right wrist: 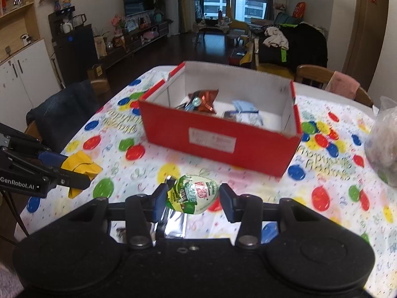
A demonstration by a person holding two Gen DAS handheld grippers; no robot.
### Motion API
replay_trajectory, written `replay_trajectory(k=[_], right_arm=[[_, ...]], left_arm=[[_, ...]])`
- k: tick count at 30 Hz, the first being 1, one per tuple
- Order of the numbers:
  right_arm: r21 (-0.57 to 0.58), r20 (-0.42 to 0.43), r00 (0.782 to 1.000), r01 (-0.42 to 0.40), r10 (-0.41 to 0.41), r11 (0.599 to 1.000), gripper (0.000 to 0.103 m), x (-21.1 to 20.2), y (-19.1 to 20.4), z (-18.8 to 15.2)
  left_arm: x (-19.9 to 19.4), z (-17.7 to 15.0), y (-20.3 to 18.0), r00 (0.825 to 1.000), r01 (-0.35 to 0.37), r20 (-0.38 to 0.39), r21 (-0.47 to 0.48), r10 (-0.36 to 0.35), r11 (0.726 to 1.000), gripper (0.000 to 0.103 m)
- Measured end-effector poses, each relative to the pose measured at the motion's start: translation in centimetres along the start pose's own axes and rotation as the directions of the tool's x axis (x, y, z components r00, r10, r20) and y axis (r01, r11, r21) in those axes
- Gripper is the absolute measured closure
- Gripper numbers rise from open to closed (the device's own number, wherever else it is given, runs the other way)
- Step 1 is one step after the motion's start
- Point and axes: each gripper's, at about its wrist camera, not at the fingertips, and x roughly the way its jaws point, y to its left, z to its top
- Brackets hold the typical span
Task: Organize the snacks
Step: 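Carry the yellow packet and green-and-white pouch into the red box with both tools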
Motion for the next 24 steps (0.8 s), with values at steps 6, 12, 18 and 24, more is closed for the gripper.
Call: replay_trajectory(k=[6,12,18,24], right_arm=[[0.017,0.034,0.999,0.022,-0.022,1.000,0.060,0.2,-1.7,2.6],[0.040,0.061,0.997,0.037,-0.040,0.999,0.060,1.0,-3.8,5.5],[0.055,0.069,0.996,0.047,-0.051,0.997,0.060,2.6,-5.8,8.1],[0.077,0.040,0.998,0.040,-0.043,0.996,0.059,4.8,-7.7,9.9]], left_arm=[[0.2,3.2,-0.4,0.999,-0.027,0.037,0.000,0.027,1.000,0.064],[0.8,6.8,-0.7,0.997,-0.037,0.068,-0.012,0.038,0.999,0.064],[2.2,10.2,-0.7,0.995,-0.065,0.078,-0.032,0.067,0.997,0.064],[4.4,13.0,-0.9,0.993,-0.103,0.055,-0.045,0.106,0.994,0.064]])
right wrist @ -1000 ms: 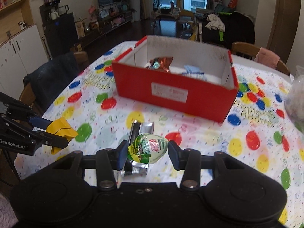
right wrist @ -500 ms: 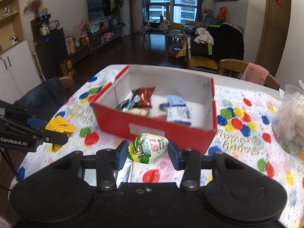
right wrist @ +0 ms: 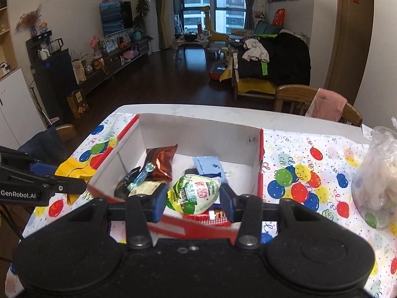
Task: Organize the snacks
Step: 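Carry the yellow packet and green-and-white pouch into the red box with both tools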
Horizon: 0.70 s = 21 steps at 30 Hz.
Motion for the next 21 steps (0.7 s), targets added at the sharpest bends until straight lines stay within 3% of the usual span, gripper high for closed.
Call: replay_trajectory(k=[9,21], right_arm=[[-0.016,-0.069,0.998,0.011,-0.012,1.000,0.059,4.7,-1.3,2.2],[-0.086,-0.190,0.981,0.007,-0.023,0.996,0.059,11.6,-1.5,2.7]], left_arm=[[4.7,3.0,-0.4,0.993,-0.100,-0.068,0.008,0.101,0.995,0.064],[10.8,5.2,-0.4,0.969,-0.162,-0.183,0.023,0.164,0.986,0.064]])
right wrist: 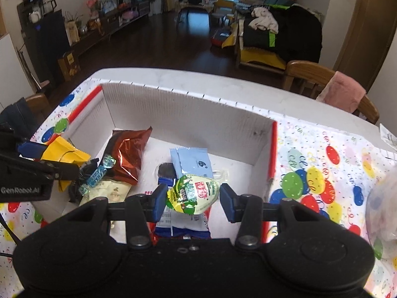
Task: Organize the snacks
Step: 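Carry the yellow packet and green-and-white pouch into the red box with both tools, then lower both snacks into the box and open both tools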
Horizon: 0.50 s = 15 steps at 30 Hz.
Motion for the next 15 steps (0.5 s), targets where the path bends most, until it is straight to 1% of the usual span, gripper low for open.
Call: replay_trajectory(k=[8,15], right_arm=[[-0.037,-0.048,0.999,-0.017,0.016,0.999,0.059,2.7,0.5,0.8],[-0.050,-0.078,0.997,-0.031,0.027,0.998,0.058,3.9,0.5,0.6]], left_arm=[[2.6,0.7,-0.5,0.999,-0.014,-0.053,0.013,0.015,1.000,0.064],[4.1,0.9,-0.6,0.995,-0.020,-0.092,0.024,0.022,1.000,0.064]])
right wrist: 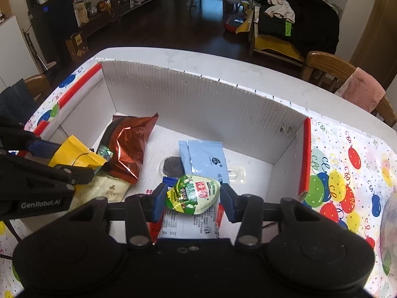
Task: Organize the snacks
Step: 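Lower both snacks into the box and open both tools, then withdraw both tools from the box toward the silver bar and brown packet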
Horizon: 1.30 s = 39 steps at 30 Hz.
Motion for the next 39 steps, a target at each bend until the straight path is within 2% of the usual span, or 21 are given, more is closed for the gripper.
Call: replay_trajectory(k=[7,10,16,19,22,34,36,39], right_arm=[[0.005,-0.021,1.000,0.005,-0.005,1.000,0.057,0.6,-0.1,-0.4],[0.020,-0.019,1.000,-0.001,0.002,1.000,0.051,0.4,-0.2,-0.7],[0.032,0.004,1.000,-0.003,0.003,0.999,0.051,-0.7,-0.2,-1.0],[0.039,0.023,1.000,-0.009,0.008,0.999,0.048,-1.8,-0.1,-1.1],[0.048,0.051,0.999,-0.021,0.019,0.999,0.041,-3.2,0.1,-1.3],[0.080,0.131,0.989,-0.071,0.060,0.994,0.034,-8.5,1.9,-3.0],[0.090,0.148,0.987,-0.083,0.069,0.992,0.025,-9.6,2.2,-3.5],[0.097,0.173,0.981,-0.103,0.086,0.990,0.023,-11.3,2.8,-4.2]], left_arm=[[0.3,-0.1,-0.3,1.000,0.008,0.001,0.017,-0.008,1.000,0.063],[0.2,-0.1,-0.2,1.000,0.016,0.002,0.015,-0.016,1.000,0.063],[-0.6,-0.5,0.4,0.999,0.035,0.022,-0.008,-0.034,0.999,0.053],[-1.3,-1.0,0.9,0.998,0.048,0.039,-0.019,-0.048,0.999,0.053],[-2.2,-1.5,1.5,0.996,0.064,0.061,-0.033,-0.062,0.997,0.049],[-7.3,-4.8,1.9,0.980,0.119,0.162,-0.010,-0.116,0.993,0.044],[-8.4,-5.5,2.0,0.975,0.129,0.182,-0.004,-0.126,0.992,0.038],[-9.8,-6.5,2.0,0.969,0.139,0.206,0.007,-0.137,0.990,0.037]])
